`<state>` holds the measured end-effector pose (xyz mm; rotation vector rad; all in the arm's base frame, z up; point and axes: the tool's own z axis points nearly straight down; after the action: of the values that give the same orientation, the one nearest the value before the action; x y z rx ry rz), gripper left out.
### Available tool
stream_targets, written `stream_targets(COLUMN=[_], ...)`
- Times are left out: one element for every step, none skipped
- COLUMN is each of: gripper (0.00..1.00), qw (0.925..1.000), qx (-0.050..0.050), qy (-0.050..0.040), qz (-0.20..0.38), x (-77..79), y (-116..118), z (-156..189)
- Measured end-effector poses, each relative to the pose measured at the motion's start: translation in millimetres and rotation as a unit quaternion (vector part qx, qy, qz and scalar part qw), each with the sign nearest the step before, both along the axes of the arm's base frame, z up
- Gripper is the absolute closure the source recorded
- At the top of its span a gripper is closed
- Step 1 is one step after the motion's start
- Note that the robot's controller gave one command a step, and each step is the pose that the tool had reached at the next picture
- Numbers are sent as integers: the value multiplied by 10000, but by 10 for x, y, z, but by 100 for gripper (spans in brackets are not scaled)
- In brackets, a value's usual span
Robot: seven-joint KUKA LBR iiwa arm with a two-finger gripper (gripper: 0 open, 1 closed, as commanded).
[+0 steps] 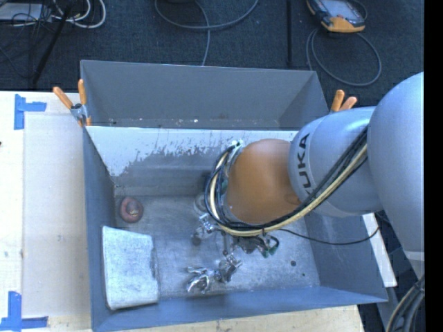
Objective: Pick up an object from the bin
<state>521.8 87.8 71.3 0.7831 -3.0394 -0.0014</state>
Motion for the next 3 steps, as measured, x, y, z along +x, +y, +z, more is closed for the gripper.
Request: stream_targets(gripper=[100, 0, 0], qw=[10000, 10000, 10000], qx=[-4, 10, 29], qy=[3, -36, -53], qz=[-19, -26, 9], x=[1, 14, 592], y=[-8, -5, 632], z=[14, 5, 123])
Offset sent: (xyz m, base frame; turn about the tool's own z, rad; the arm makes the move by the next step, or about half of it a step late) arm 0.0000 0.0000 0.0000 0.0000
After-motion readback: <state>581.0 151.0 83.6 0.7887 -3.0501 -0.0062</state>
